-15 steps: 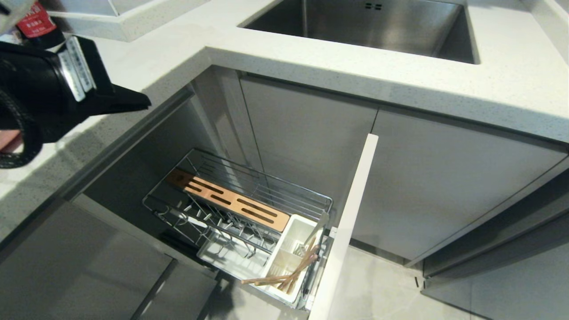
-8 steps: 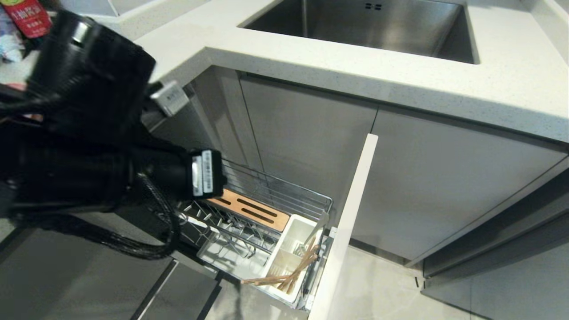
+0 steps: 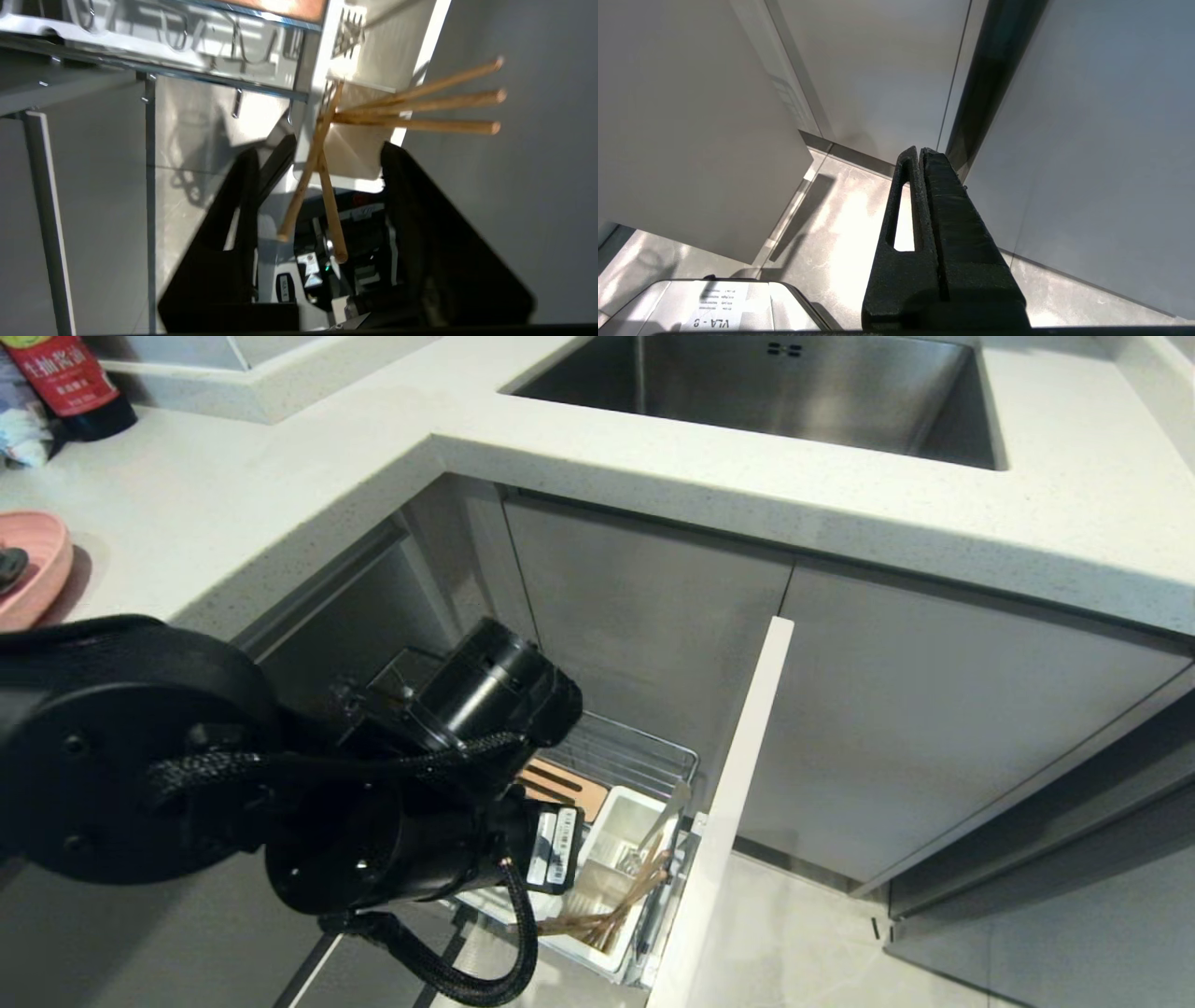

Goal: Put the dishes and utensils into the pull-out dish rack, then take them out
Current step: Take the chopsticks out of the cupboard

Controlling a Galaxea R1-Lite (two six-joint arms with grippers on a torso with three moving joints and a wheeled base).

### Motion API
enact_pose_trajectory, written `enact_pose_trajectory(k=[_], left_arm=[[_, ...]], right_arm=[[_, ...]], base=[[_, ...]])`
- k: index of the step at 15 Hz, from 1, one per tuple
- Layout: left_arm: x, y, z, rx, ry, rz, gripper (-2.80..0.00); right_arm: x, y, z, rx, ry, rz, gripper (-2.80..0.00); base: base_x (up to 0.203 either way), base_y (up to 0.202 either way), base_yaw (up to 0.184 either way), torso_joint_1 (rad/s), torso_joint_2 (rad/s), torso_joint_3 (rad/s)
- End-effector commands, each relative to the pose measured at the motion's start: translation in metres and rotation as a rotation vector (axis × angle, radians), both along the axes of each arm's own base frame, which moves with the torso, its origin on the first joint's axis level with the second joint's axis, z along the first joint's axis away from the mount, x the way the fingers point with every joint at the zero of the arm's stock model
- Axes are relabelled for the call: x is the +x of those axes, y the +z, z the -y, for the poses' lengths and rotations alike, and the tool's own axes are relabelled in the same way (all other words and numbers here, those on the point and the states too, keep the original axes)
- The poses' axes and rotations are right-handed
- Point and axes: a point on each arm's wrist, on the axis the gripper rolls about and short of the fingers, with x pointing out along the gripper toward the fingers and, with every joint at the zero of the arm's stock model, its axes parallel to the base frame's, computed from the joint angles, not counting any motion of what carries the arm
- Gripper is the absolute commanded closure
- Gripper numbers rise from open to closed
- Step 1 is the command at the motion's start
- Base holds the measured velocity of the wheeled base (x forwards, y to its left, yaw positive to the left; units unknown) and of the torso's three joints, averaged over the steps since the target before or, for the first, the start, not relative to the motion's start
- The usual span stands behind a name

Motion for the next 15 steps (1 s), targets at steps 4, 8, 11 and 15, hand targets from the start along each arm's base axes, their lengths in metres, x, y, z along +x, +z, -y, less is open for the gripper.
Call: enact_pose_trajectory(k=[4,8,11,15], left_arm=[[0.003,-0.022,0.014,0.046,-0.004,-0.053,-2.80],[0.003,-0.032,0.024,0.038,0.008,-0.088,-2.80],[0.002,-0.038,0.029,0.016,0.024,-0.116,-2.80],[-0.002,-0.054,0.022,0.046,0.072,-0.163,-2.80]], right_arm=[[0.000,0.000,0.000,-0.001,0.001,0.001,0.00],[0.000,0.000,0.000,-0.001,0.001,0.001,0.00],[0.000,0.000,0.000,0.000,0.001,0.001,0.00],[0.000,0.000,0.000,-0.001,0.001,0.000,0.00]], base=[[0.000,0.000,0.000,0.000,0.00,0.000],[0.000,0.000,0.000,0.000,0.00,0.000],[0.000,0.000,0.000,0.000,0.00,0.000],[0.000,0.000,0.000,0.000,0.00,0.000]])
